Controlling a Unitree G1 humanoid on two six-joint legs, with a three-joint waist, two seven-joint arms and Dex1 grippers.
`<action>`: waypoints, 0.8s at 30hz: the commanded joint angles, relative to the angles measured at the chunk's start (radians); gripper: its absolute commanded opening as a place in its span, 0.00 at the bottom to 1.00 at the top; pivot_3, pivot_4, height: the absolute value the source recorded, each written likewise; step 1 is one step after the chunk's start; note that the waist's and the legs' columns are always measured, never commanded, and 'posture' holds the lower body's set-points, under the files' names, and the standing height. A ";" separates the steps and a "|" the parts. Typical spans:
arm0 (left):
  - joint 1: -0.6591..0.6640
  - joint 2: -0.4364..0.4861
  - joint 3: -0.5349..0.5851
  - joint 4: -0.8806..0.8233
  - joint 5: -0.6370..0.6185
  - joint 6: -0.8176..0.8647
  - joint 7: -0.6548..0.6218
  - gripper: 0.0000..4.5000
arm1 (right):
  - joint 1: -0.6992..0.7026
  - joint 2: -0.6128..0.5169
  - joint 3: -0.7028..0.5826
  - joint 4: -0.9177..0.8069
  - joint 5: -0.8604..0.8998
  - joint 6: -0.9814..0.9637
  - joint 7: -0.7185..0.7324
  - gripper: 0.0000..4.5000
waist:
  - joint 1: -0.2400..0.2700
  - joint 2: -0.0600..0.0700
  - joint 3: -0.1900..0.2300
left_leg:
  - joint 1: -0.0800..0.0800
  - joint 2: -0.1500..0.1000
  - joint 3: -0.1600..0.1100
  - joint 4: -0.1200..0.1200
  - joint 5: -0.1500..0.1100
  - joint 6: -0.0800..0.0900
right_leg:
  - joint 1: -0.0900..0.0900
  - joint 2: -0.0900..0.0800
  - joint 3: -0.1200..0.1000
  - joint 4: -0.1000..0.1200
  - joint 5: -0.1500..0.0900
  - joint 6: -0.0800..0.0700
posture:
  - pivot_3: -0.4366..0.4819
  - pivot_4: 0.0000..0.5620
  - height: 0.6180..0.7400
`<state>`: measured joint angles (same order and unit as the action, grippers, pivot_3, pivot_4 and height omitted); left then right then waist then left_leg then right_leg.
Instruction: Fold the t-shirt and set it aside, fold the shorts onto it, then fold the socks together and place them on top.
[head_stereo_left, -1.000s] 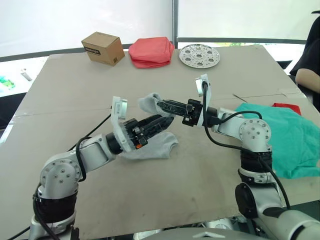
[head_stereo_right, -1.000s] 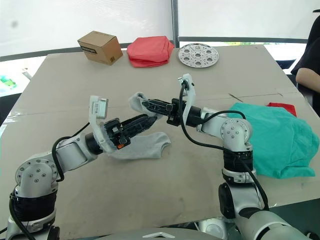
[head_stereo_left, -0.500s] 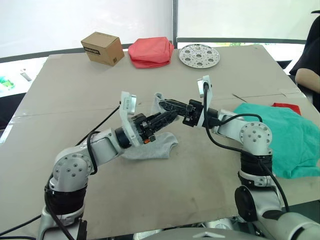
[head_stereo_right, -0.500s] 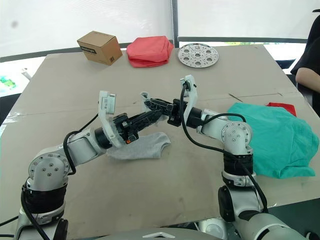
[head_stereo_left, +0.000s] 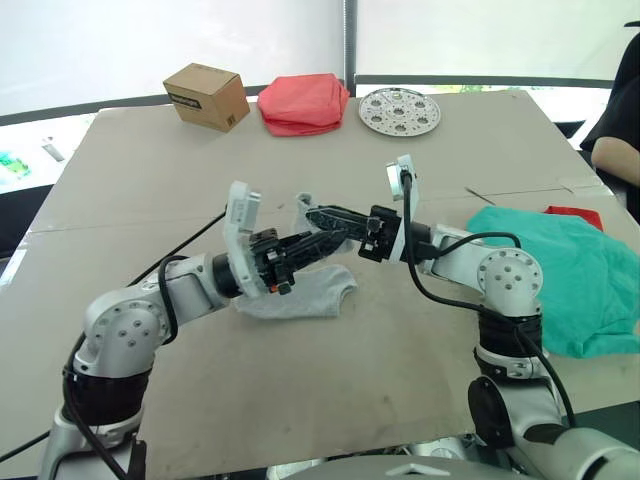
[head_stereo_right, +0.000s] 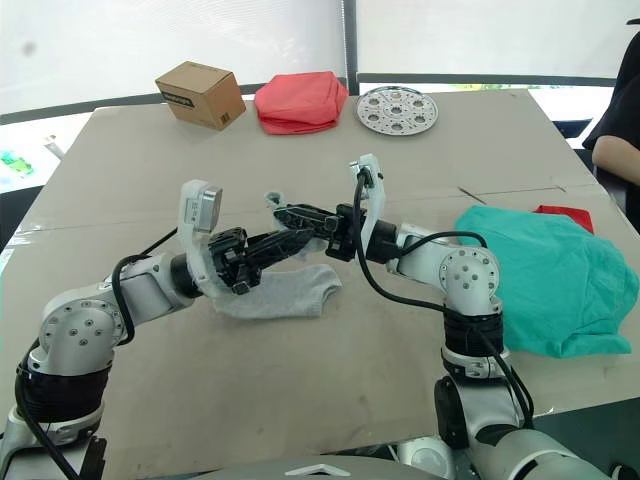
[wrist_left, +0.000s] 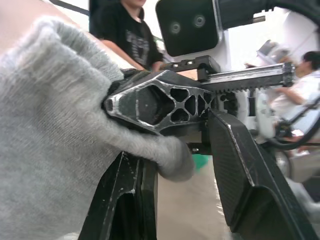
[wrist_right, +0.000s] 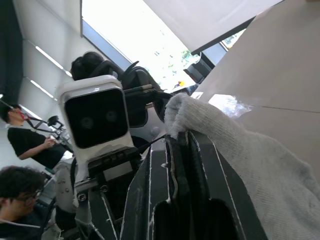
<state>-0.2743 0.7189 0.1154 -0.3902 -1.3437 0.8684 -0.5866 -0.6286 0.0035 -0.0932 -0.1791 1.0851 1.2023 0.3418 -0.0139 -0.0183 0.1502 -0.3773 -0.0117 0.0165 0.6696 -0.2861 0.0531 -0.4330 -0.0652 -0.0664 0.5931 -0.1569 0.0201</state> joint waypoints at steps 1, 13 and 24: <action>-0.015 0.082 0.075 0.003 0.034 0.015 -0.096 0.23 | 0.010 -0.007 -0.080 0.006 0.176 0.030 0.032 0.00 | 0.000 0.000 0.000 | 0.000 0.000 0.000 0.000 0.000 0.000 | 0.000 0.001 0.000 0.000 0.000 0.001 | 0.48 0.27 1.00; -0.035 0.061 0.093 0.015 0.071 0.025 -0.121 0.80 | 0.011 -0.040 -0.058 0.013 0.244 0.010 -0.002 0.00 | 0.000 0.001 0.001 | 0.000 0.001 0.000 0.000 -0.001 0.001 | 0.000 0.001 0.000 -0.001 -0.002 0.003 | 0.48 0.27 1.00; -0.026 0.029 0.096 0.001 0.005 0.083 -0.079 0.69 | 0.007 -0.054 -0.032 0.010 0.238 -0.021 -0.003 0.00 | 0.000 0.001 0.001 | 0.000 0.001 0.000 0.000 -0.001 0.001 | 0.000 0.001 0.000 -0.001 -0.001 0.003 | 0.48 0.27 1.00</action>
<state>-0.2954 0.7515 0.1894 -0.3585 -1.3204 0.9532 -0.6677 -0.6134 -0.0521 -0.1295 -0.1463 1.3010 1.1966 0.3362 -0.0140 -0.0170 0.1514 -0.3775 -0.0106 0.0169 0.6693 -0.2867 0.0541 -0.4331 -0.0645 -0.0660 0.5923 -0.1583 0.0227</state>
